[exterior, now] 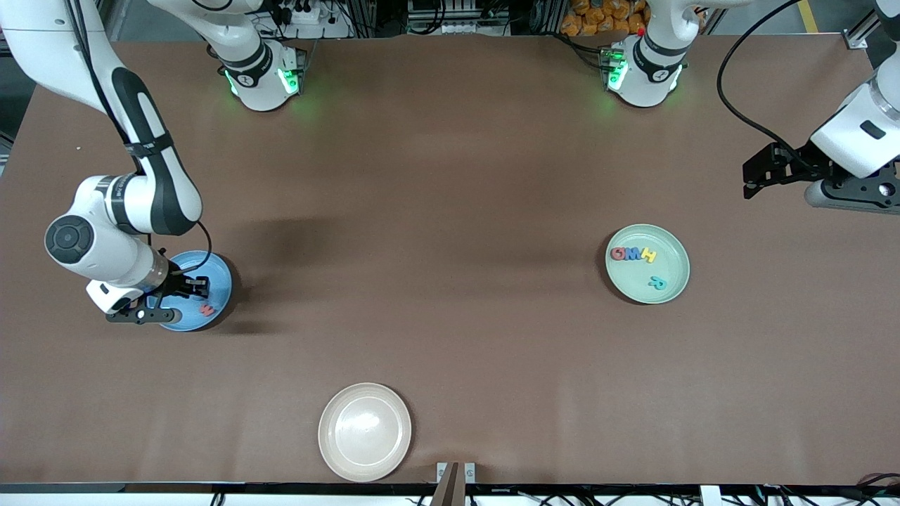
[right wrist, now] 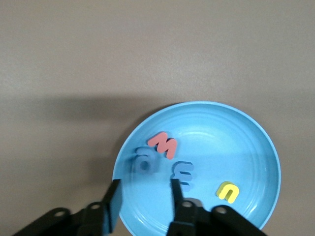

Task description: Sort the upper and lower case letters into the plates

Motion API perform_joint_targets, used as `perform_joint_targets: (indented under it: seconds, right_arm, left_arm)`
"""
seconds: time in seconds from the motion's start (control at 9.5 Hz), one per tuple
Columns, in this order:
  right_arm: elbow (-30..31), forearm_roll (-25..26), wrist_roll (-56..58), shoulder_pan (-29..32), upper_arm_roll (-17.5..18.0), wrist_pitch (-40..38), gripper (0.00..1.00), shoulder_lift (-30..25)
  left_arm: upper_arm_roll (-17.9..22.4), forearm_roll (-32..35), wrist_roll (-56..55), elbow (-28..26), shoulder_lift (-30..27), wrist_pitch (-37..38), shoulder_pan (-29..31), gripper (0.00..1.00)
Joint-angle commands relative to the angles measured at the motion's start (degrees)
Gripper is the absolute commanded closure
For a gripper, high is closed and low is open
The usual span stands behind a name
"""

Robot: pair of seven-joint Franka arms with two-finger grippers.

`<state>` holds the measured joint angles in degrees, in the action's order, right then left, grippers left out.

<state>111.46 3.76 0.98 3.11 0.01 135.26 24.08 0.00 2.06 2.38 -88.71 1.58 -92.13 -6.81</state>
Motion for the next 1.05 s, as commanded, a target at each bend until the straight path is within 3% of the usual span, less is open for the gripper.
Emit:
perform_joint_targets:
  seconds: [0.0,0.32,0.63,0.95]
  right_arm:
    - [0.9,0.9,0.2,-0.1,0.4,-4.4,0.00,-5.8]
    - [-1.3,0.7,1.5,-1.7,0.4,-19.0,0.00,-17.8]
    - [-21.8,0.3,4.3,-2.0,0.7,-40.3,0.00,-20.0]
    - [-34.1,-3.7,4.2,-2.1,0.4,-51.8,0.00,-20.0]
  left_arm:
    - [-0.2,0.5,0.0,0.9,0.3,0.5,0.3,0.00]
    - [-0.2,0.5,0.1,1.0,0.3,0.5,0.4,0.00]
    - [-0.2,0.5,0.1,0.9,0.3,0.5,0.4,0.00]
    - [-0.2,0.5,0.0,0.9,0.3,0.5,0.5,0.00]
